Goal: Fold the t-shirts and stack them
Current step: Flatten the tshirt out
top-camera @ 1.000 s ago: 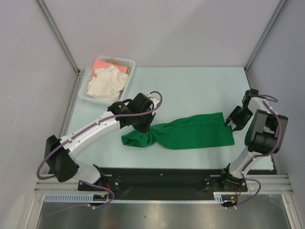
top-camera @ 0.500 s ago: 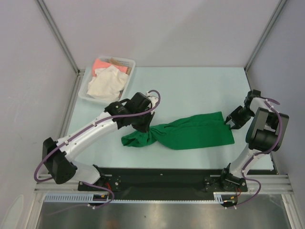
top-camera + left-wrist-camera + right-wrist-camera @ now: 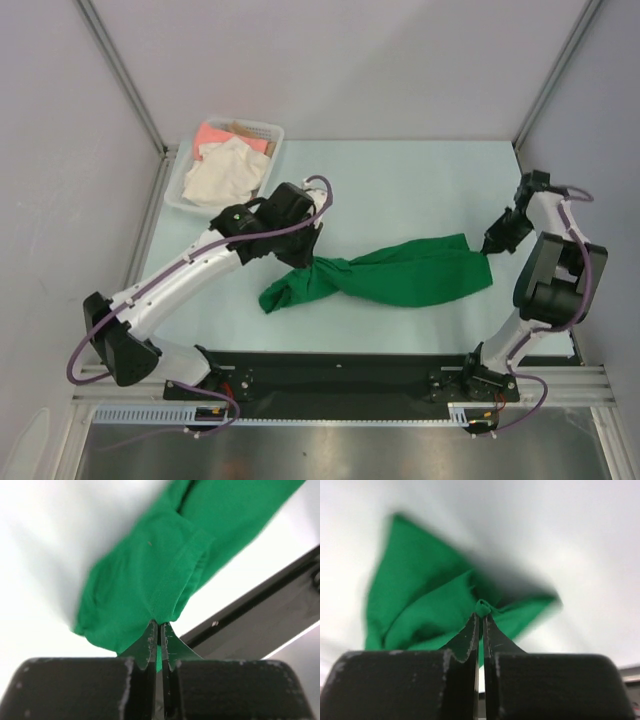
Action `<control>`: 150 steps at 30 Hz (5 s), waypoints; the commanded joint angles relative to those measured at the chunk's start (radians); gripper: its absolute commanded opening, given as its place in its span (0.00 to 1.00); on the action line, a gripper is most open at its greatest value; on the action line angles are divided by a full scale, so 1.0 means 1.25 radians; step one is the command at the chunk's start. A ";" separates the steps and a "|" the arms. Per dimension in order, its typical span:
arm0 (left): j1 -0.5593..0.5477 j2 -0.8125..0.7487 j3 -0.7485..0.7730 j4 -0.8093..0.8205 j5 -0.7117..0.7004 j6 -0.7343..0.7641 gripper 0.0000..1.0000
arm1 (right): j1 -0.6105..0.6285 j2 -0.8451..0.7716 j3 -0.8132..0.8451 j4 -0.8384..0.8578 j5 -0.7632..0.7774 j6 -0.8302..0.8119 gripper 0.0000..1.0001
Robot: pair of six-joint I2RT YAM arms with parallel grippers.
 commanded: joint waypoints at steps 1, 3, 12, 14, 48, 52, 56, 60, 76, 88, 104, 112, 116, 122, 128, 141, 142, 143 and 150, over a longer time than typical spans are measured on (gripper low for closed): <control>0.019 -0.008 0.088 -0.013 -0.058 -0.035 0.03 | 0.101 -0.178 0.160 -0.142 0.093 -0.034 0.00; 0.043 -0.006 0.082 -0.008 -0.064 -0.052 0.17 | 0.156 -0.209 0.241 -0.167 0.096 -0.018 0.00; 0.163 -0.070 0.042 0.029 0.030 -0.093 0.84 | 0.385 -0.172 0.862 -0.180 -0.020 0.029 0.00; 0.163 -0.096 0.032 0.063 0.049 -0.094 0.83 | 0.368 -0.209 0.870 -0.055 -0.113 0.102 0.00; 0.130 -0.149 -0.067 0.308 0.093 -0.101 1.00 | 0.190 -0.238 0.354 0.008 -0.274 0.055 0.00; 0.107 -0.054 -0.195 0.485 0.127 -0.093 1.00 | 0.223 -0.275 0.315 0.008 -0.282 0.034 0.00; 0.105 0.146 -0.166 0.570 0.108 -0.146 1.00 | 0.254 -0.322 0.304 0.007 -0.305 0.028 0.00; 0.074 0.385 -0.011 0.524 -0.039 -0.190 1.00 | 0.255 -0.345 0.293 -0.016 -0.302 0.009 0.00; -0.010 0.636 0.182 0.420 -0.334 -0.178 0.81 | 0.249 -0.379 0.237 -0.013 -0.323 0.011 0.00; 0.027 0.662 0.227 0.487 -0.291 -0.073 0.00 | 0.260 -0.368 0.229 -0.018 -0.330 0.006 0.00; 0.028 -0.024 0.462 0.412 -0.359 0.265 0.00 | 0.395 -0.478 0.520 0.045 -0.526 0.036 0.00; 0.028 -0.163 0.616 0.459 -0.351 0.398 0.00 | 0.407 -0.581 0.487 0.560 -0.833 0.401 0.00; 0.028 -0.142 0.704 0.481 -0.381 0.480 0.00 | 0.369 -0.592 0.533 0.395 -0.804 0.318 0.00; 0.028 -0.046 0.696 0.554 -0.405 0.533 0.00 | 0.321 -0.606 0.456 0.127 -0.615 0.201 0.00; 0.038 0.109 0.557 0.673 -0.394 0.544 0.00 | 0.322 -0.584 0.227 -0.132 -0.194 0.128 0.00; 0.043 0.672 0.516 0.817 -0.378 0.473 0.57 | 0.180 -0.593 -0.274 -0.127 0.103 0.032 0.33; 0.043 0.663 0.507 0.796 -0.370 0.474 0.61 | 0.181 -0.591 -0.265 -0.132 0.107 0.023 0.51; 0.043 0.633 0.498 0.791 -0.377 0.476 0.70 | 0.186 -0.583 -0.254 -0.140 0.132 0.008 0.60; 0.046 0.443 0.433 0.562 -0.326 0.407 0.94 | 0.268 -0.489 -0.138 -0.123 0.117 -0.061 0.79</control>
